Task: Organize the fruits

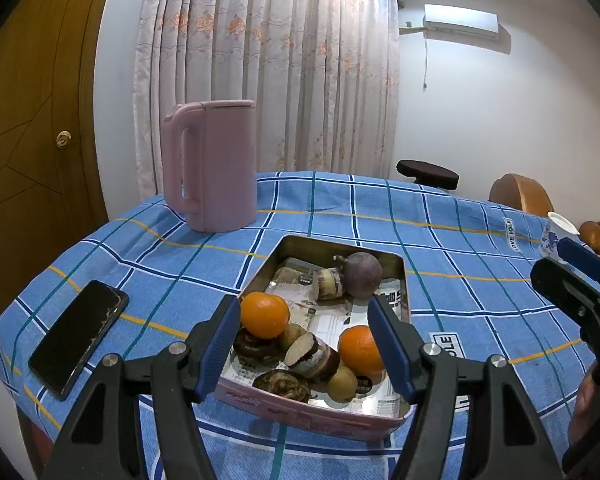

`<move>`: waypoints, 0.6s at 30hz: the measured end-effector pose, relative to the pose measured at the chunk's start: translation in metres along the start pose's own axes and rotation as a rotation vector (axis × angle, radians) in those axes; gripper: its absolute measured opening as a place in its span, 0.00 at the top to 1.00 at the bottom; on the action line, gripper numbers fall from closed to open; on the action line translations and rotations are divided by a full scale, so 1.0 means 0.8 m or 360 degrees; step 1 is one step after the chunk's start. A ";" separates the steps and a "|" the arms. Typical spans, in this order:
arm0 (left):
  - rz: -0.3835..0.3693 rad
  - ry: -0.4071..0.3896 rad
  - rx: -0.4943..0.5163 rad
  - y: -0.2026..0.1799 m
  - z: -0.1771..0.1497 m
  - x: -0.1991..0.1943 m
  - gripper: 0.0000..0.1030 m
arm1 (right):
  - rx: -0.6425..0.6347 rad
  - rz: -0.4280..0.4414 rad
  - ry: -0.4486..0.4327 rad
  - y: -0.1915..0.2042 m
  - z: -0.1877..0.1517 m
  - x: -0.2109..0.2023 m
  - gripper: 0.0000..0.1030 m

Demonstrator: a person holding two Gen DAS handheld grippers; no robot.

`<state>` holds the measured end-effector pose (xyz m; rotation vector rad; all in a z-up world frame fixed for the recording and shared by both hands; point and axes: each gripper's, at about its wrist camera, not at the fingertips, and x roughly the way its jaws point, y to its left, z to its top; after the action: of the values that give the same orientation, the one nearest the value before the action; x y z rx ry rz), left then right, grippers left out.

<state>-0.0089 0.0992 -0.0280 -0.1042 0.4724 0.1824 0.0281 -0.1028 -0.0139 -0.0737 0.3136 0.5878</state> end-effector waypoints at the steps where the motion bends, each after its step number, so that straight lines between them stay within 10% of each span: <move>1: 0.0000 -0.0002 0.0003 -0.001 0.000 -0.001 0.34 | 0.0000 0.0000 -0.0002 0.000 0.000 0.000 0.00; 18: -0.0002 -0.0044 -0.0017 -0.003 0.005 -0.011 0.20 | 0.0061 -0.0042 -0.0035 -0.023 -0.002 -0.017 0.00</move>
<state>-0.0144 0.0962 -0.0199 -0.1126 0.4441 0.1849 0.0270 -0.1252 -0.0118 -0.0343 0.3019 0.5558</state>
